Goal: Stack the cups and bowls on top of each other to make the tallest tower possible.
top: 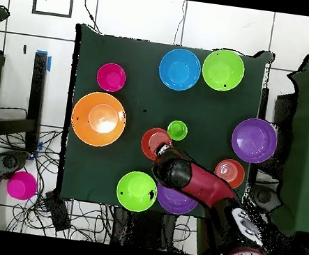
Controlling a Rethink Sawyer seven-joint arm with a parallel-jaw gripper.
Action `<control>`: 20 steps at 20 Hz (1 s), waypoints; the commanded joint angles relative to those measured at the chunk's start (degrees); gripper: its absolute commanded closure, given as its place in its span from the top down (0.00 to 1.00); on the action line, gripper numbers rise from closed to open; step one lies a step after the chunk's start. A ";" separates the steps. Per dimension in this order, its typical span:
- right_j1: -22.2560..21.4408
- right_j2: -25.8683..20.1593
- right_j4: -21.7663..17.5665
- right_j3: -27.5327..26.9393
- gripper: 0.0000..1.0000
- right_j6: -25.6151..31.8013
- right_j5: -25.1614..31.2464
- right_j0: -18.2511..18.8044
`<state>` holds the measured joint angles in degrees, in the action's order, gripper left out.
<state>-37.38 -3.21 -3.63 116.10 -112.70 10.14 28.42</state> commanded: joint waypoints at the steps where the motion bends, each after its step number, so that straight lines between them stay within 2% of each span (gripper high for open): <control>1: -9.89 -10.26 0.21 2.71 0.00 1.62 12.09 2.53; 5: -10.81 -12.16 0.44 3.84 0.00 0.56 11.89 3.94; 11: -8.00 -16.21 0.68 5.10 0.00 -1.17 8.55 6.20; 18: -7.62 -16.11 -0.87 4.05 0.00 -1.38 8.70 6.01; 20: -6.60 -14.79 -1.78 3.30 0.00 -1.78 8.06 5.13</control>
<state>-46.28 -12.83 -3.68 117.56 -112.70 16.97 34.69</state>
